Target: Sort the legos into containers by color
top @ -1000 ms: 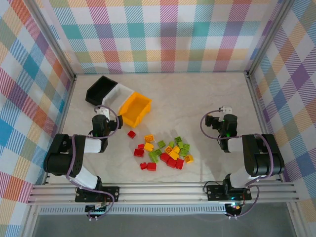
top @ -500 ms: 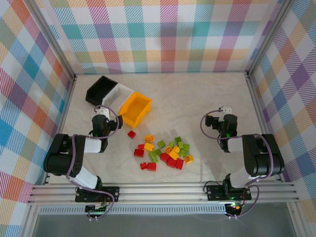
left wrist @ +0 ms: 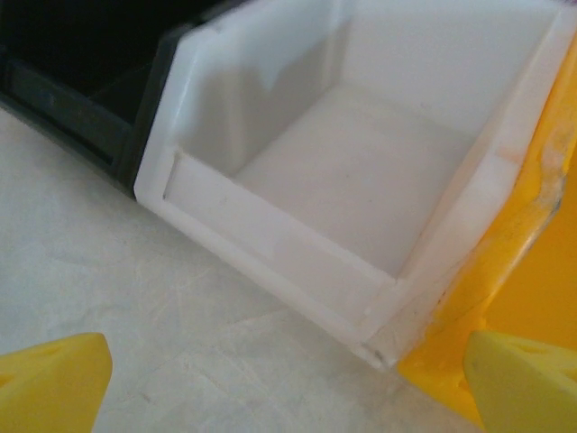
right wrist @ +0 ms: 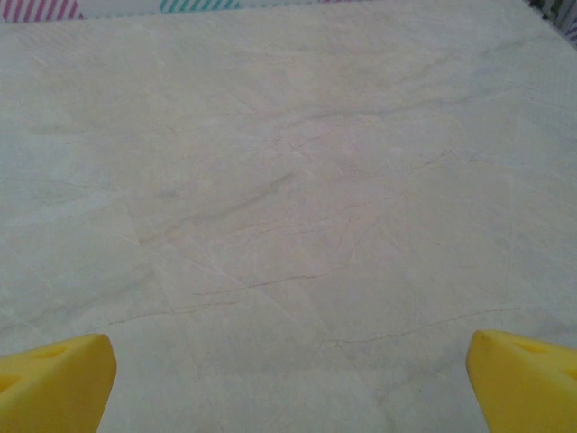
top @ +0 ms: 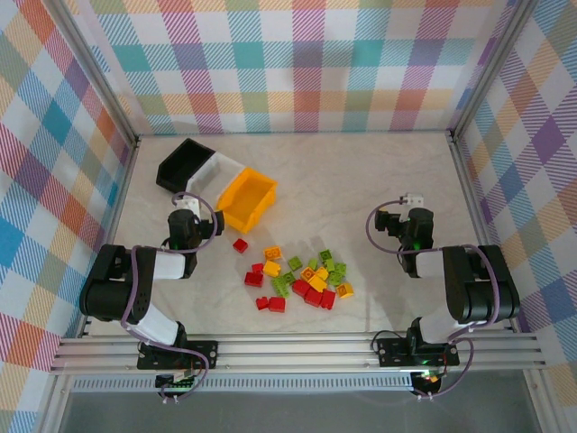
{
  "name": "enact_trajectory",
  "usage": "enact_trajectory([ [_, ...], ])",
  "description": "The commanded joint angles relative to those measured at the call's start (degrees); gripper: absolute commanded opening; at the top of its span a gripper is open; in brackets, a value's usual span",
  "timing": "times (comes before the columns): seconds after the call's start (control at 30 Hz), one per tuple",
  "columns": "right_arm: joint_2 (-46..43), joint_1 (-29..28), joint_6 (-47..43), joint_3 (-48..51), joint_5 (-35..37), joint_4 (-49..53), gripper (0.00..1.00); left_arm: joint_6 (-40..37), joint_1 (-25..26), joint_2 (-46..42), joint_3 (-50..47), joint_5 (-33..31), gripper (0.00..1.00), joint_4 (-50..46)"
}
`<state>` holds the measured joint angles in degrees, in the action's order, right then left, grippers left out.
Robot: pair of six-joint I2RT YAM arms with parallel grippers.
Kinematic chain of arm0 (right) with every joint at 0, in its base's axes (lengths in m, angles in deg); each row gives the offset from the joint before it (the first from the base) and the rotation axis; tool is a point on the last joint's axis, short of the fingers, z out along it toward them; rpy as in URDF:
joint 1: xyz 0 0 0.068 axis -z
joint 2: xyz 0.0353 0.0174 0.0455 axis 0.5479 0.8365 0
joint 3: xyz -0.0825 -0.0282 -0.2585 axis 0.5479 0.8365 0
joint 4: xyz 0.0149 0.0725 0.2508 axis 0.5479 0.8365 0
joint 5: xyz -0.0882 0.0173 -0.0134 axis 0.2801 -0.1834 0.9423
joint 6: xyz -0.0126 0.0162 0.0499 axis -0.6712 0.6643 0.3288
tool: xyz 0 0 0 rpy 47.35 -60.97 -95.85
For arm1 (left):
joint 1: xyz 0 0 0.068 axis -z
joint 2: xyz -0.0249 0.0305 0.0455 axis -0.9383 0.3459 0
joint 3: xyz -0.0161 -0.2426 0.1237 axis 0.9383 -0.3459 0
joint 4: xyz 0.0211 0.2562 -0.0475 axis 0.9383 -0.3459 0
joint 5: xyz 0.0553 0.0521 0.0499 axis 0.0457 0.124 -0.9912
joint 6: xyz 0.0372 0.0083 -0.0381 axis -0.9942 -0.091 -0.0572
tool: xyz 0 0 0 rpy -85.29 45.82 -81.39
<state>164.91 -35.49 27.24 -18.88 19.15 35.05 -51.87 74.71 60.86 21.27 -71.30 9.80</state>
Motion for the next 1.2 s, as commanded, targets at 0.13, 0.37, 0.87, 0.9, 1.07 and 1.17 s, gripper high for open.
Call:
enact_trajectory([
  [0.13,-9.8,-0.1,4.7,-10.0,1.4,22.5,1.0,2.1,-0.6,-10.6,2.8,-5.4,1.0,-11.0],
  [0.37,-19.4,-5.2,18.0,-14.9,12.7,36.6,1.0,19.1,-0.6,-24.8,5.2,-15.9,1.0,-19.5],
  [0.87,0.8,-25.6,44.1,-31.8,-6.2,44.5,1.0,51.4,-1.1,-41.0,16.8,-5.5,1.0,-66.0],
  [0.9,3.5,-28.0,45.5,-33.8,-5.0,44.2,1.0,51.7,-1.0,-41.6,16.6,-4.5,1.0,-66.9],
  [1.07,15.8,-36.2,53.0,-44.1,-0.4,44.3,1.0,51.9,-0.7,-45.5,14.1,1.0,1.0,-66.4],
  [1.17,23.1,-39.2,56.6,-51.1,0.1,44.4,1.0,52.0,-0.5,-48.0,12.6,2.6,1.0,-66.5],
])
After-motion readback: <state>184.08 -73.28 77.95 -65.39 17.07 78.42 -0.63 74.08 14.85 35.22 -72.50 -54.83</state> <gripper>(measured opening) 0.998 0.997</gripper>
